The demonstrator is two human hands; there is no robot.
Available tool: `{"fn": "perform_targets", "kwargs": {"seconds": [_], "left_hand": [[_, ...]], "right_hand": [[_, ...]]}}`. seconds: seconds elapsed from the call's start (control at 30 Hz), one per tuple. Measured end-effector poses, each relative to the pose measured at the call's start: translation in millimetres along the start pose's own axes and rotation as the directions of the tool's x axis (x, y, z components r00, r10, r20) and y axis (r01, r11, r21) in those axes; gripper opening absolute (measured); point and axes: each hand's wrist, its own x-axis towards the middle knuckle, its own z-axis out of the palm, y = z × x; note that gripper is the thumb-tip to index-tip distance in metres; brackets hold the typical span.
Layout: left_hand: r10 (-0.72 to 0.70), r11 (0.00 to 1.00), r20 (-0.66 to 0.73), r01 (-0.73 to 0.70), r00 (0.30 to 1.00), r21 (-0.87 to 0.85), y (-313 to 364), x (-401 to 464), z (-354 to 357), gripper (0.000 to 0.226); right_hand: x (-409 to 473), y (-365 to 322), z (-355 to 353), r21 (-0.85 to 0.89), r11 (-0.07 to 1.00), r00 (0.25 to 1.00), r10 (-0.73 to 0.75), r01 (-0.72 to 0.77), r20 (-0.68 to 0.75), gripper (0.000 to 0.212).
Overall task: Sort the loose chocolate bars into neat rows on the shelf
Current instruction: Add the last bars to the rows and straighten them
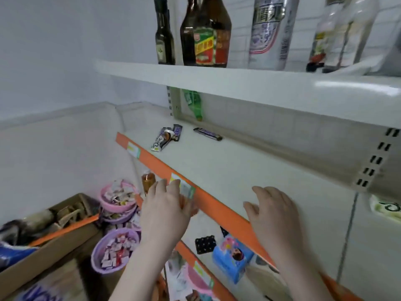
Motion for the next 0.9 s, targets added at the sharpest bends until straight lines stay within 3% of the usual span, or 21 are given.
{"fn": "perform_targets", "kwargs": {"seconds": [0.37, 0.5, 0.73, 0.9], "left_hand": [[-0.079, 0.997, 0.061, 0.078, 0.995, 0.018, -82, 200, 35, 0.053], [-0.096, 0.995, 0.102, 0.096, 0.990, 0.006, -97, 259, 67, 0.065], [-0.055, 0.998, 0.222, 0.062, 0.973, -0.021, -117, 341, 91, 0.080], [-0.030, 0.960, 0.366, 0.129, 0.930, -0.250, -128, 370, 93, 0.084]], "right_hand": [[174, -90, 79, -0.046, 0.998, 0.996, -0.042, 0.046, 0.083, 0.033], [222, -106, 107, -0.081, 0.995, 0.992, -0.054, 0.063, 0.111, 0.035], [308, -132, 141, -0.162, 0.986, 0.984, 0.058, -0.030, 0.168, 0.030], [342, -148, 164, -0.214, 0.971, 0.954, 0.162, -0.108, 0.253, 0.030]]}}
